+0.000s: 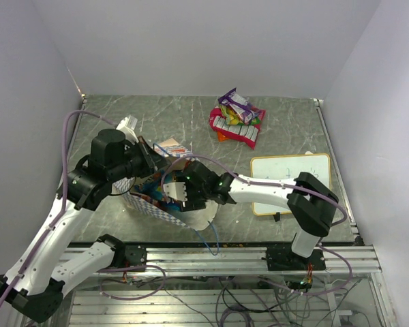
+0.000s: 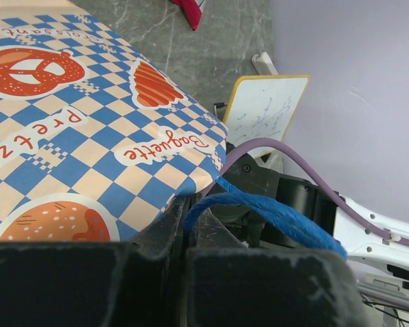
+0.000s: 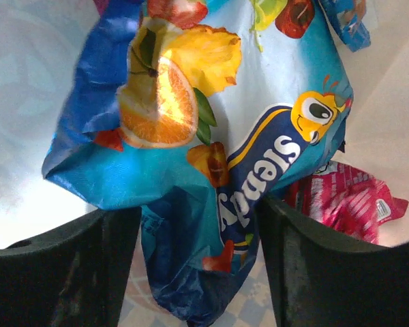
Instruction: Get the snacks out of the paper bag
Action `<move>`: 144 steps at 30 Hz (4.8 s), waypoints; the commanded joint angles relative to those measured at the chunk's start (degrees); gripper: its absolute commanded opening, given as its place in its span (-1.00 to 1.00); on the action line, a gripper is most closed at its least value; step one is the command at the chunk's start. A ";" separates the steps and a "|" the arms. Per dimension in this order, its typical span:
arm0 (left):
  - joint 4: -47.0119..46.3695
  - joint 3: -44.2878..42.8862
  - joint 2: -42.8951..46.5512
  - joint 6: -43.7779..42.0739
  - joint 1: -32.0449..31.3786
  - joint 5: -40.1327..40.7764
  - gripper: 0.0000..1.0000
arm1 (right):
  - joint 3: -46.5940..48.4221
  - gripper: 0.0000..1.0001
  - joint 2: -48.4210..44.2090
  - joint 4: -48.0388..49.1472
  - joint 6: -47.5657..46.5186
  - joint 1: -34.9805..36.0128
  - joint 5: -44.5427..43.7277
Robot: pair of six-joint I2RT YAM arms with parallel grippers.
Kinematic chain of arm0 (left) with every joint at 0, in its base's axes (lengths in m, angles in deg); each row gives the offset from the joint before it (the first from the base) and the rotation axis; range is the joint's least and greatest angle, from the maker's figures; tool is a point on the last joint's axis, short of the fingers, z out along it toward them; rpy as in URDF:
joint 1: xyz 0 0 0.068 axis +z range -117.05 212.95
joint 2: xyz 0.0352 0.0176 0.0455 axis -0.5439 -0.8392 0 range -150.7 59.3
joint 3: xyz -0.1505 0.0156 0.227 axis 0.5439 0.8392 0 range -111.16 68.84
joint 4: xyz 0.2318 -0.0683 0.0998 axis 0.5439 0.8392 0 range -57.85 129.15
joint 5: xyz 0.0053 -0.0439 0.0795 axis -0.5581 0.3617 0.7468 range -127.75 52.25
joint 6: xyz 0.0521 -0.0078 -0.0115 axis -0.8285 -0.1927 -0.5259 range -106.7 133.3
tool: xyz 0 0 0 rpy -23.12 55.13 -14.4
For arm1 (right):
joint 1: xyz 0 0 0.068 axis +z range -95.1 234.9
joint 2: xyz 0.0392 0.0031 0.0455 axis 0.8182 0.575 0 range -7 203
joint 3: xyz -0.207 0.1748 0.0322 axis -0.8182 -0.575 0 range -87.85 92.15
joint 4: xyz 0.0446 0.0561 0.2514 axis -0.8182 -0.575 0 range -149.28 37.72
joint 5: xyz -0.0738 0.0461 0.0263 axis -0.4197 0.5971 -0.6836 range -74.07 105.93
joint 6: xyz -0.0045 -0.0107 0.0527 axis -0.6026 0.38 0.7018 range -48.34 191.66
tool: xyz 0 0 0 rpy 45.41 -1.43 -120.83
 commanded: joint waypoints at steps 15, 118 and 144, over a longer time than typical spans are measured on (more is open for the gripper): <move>0.92 -5.04 -4.02 -5.59 0.29 2.66 -0.86 | 8.93 -1.00 -4.48 -3.42 10.33 0.74 -3.80; 13.24 -15.58 -4.37 -0.36 0.34 9.99 -0.86 | 39.74 -1.00 12.51 19.88 23.58 -40.29 -26.01; 11.07 -13.86 -4.62 -0.86 0.30 8.82 -0.86 | 14.48 -1.00 5.99 21.15 28.20 -39.72 -10.43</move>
